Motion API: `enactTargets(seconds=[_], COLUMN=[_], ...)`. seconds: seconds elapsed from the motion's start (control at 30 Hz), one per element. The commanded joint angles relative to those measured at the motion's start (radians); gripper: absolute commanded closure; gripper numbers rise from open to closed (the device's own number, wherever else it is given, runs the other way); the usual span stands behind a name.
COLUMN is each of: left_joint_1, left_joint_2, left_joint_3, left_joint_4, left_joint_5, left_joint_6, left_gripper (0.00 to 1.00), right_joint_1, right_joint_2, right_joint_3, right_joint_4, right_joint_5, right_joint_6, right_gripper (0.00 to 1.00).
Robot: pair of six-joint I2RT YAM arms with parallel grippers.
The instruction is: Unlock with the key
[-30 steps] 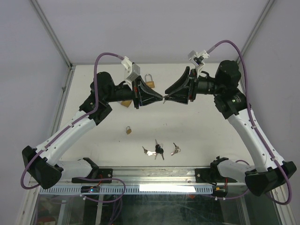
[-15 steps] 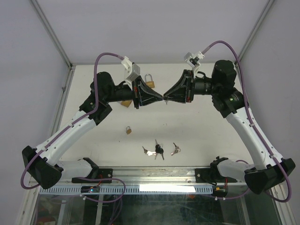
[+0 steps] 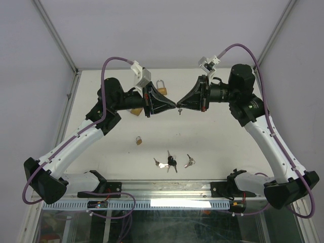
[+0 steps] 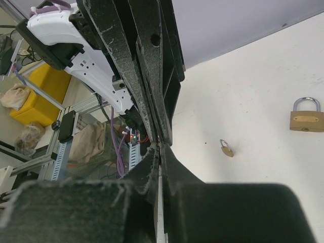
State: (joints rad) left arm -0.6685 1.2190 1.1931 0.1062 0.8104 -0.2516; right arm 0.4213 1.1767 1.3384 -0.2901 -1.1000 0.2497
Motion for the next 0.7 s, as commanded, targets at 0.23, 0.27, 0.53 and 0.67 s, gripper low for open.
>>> enactTargets(seconds=[0.23,0.27,0.53,0.67], left_joint_1=[-0.009,-0.009,-0.009,-0.009], left_joint_2=[-0.045,-0.051,-0.041,-0.044], left_joint_3=[-0.055,-0.072,-0.099,-0.106], left_joint_4=[0.149,0.191,0.346,0.362], left_joint_5=[-0.092,-0.103,-0.108,-0.108], left_joint_6=[-0.128,-0.165,-0.295,-0.308], left_gripper=[1.0,1.0,1.0,1.0], right_joint_1=[0.002,0.002,0.002,0.0], right_joint_2=[-0.009,-0.014,-0.016,-0.021], right_joint_3=[0.056,0.048,0.022,0.015], right_joint_4=[0.012,0.024,0.076,0.081], right_joint_5=[0.012,0.016,0.025,0.02], right_joint_6=[-0.024,-0.018,0.013,0.013], right_gripper=[0.71,0.71,0.62,0.63])
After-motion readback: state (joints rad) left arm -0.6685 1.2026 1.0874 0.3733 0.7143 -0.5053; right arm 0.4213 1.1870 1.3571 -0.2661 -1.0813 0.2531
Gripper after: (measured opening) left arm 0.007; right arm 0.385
